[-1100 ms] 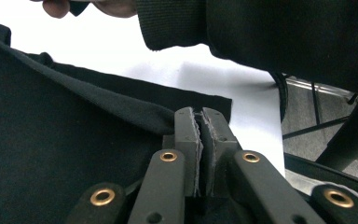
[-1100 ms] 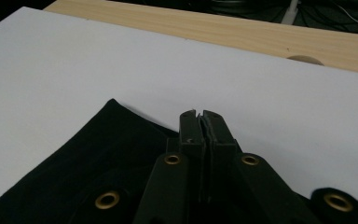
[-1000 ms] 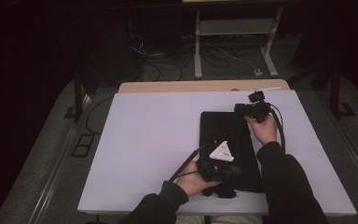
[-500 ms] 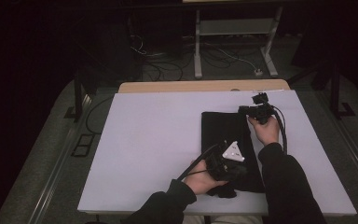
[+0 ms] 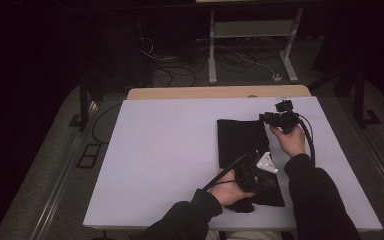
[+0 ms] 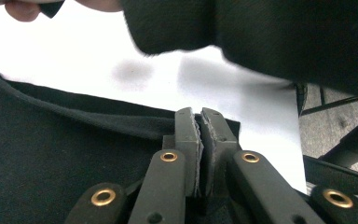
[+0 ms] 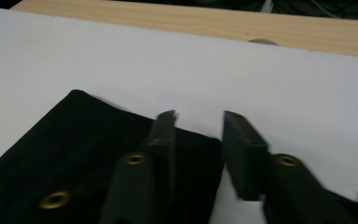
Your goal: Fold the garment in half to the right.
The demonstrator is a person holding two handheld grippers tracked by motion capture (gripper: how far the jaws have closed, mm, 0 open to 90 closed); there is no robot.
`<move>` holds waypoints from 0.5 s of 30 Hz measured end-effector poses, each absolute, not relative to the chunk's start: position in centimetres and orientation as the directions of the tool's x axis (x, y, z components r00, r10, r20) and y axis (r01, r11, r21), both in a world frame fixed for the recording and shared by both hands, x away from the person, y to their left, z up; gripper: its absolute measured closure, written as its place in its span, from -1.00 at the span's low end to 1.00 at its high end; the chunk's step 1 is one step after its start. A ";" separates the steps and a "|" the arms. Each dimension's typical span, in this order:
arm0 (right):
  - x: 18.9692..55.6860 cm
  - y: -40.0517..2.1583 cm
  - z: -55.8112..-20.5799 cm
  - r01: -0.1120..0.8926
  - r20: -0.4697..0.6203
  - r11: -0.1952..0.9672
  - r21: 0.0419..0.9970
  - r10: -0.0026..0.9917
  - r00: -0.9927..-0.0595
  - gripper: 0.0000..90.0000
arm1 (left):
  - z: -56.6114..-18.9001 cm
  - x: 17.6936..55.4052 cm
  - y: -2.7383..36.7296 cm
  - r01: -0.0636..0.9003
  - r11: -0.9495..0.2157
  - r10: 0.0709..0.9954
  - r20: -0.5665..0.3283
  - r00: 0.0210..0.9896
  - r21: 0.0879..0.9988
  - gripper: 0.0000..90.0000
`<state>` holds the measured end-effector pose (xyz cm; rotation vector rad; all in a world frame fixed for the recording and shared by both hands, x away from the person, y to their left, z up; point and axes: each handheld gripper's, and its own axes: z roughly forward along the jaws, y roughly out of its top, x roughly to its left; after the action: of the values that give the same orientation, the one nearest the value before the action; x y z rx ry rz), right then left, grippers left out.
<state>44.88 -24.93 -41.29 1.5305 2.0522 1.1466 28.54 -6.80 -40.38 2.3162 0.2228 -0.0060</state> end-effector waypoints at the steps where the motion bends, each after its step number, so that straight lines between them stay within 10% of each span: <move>1: 44.6 -25.1 -41.1 0.638 0.193 0.093 0.764 0.911 -0.365 0.26 | -40.4 28.6 -6.9 0.163 -0.672 0.159 -0.074 0.984 0.723 0.87; 10: 42.0 -27.3 -40.5 0.660 0.233 0.087 0.746 0.894 -0.382 -0.71 | -40.3 28.7 -8.4 0.136 -0.711 0.138 -0.053 0.989 0.690 0.88; 15: 39.8 -28.9 -41.1 0.670 0.269 0.051 0.740 0.892 -0.364 -0.89 | -40.5 28.7 -9.2 0.135 -0.726 0.137 -0.051 0.989 0.674 0.88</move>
<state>39.77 -28.92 -41.12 1.5900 2.0676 1.2115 28.66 -9.22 -40.47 2.3917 0.1882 0.0032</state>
